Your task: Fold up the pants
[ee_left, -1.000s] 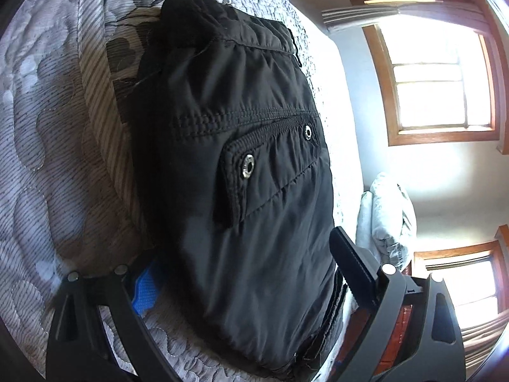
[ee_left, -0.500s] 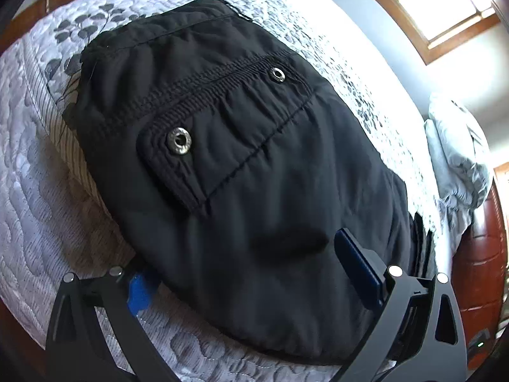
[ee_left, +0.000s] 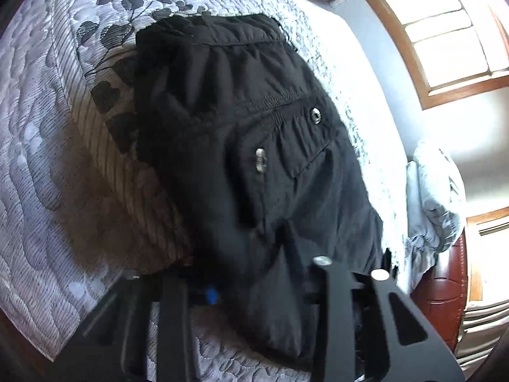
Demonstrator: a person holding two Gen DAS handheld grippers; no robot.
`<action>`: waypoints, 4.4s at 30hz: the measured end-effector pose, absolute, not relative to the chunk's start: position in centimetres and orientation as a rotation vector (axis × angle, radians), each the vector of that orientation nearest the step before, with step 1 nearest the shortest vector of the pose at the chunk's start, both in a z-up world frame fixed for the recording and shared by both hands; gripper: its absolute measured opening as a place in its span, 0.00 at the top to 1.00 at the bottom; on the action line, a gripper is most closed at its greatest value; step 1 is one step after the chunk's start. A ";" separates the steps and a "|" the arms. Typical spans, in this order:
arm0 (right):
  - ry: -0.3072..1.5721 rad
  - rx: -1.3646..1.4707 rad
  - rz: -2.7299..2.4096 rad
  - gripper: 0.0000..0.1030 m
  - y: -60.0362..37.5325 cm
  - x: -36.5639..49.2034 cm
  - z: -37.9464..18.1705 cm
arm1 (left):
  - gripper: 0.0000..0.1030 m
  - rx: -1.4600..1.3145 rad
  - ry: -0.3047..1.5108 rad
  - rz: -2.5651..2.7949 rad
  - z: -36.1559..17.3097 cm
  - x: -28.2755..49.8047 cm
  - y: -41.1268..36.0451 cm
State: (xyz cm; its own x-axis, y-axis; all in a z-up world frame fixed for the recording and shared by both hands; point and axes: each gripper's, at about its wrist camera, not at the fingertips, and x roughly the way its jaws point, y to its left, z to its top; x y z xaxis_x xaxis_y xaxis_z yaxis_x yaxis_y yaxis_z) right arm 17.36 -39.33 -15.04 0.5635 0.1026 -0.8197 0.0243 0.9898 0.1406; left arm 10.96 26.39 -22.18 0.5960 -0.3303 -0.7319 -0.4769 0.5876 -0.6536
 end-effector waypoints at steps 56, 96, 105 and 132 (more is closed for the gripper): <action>1.034 0.222 0.112 0.04 -40.5 17.9 -17.9 | 0.82 -0.412 0.713 -0.239 -8.2 11.6 9.5; 1.009 0.356 0.132 0.04 -44.5 17.8 -16.0 | 0.09 -0.108 0.960 -0.430 -13.3 11.4 -1.6; 0.959 0.436 0.176 0.04 -45.0 19.6 -11.4 | 0.04 -0.158 0.896 -0.178 -10.2 11.7 0.8; 1.071 0.505 0.345 0.03 -39.2 26.4 -14.4 | 0.03 -0.035 0.888 -0.091 -10.1 12.8 2.5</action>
State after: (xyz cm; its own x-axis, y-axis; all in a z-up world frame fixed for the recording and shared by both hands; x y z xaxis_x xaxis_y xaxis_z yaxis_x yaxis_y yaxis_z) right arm 26.36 -39.24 -14.41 0.4432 0.5015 -0.7430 -0.0257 0.8356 0.5487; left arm 12.84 2.52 -10.06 0.6271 -0.0940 -0.7732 0.0645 0.9955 -0.0687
